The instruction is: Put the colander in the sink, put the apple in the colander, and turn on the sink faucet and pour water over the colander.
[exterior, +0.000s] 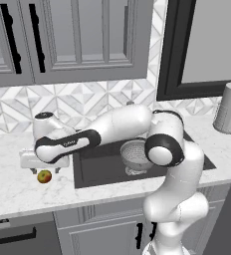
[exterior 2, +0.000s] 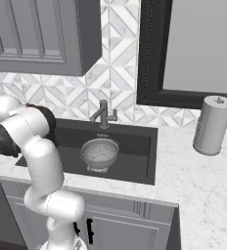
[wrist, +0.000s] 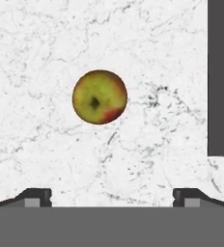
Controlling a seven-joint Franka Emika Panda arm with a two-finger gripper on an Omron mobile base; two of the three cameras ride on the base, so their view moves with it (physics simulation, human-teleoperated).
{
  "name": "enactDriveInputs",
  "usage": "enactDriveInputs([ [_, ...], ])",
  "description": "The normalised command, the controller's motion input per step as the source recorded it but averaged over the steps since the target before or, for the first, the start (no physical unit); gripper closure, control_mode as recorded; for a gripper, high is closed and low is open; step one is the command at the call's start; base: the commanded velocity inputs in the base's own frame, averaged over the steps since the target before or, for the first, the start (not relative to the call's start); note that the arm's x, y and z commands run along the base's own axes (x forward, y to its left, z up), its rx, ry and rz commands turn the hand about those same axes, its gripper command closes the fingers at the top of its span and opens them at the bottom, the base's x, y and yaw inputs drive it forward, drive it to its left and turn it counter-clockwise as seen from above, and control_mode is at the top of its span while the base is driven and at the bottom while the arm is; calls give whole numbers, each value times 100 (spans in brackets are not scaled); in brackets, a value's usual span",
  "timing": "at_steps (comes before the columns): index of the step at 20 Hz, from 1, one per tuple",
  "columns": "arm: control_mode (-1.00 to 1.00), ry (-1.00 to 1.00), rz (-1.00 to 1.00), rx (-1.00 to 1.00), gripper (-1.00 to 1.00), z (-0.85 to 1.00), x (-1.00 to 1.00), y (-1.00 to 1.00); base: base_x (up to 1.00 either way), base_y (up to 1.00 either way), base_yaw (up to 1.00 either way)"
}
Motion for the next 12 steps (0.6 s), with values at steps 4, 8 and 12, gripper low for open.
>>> enactDriveInputs([
  [4,-100,0,0,-1,-100,-23,15,14,0,0,0],
  [8,-100,0,0,0,-100,-7,16,5,0,0,0],
  [12,-100,2,0,0,-100,0,8,0,0,0,0],
])
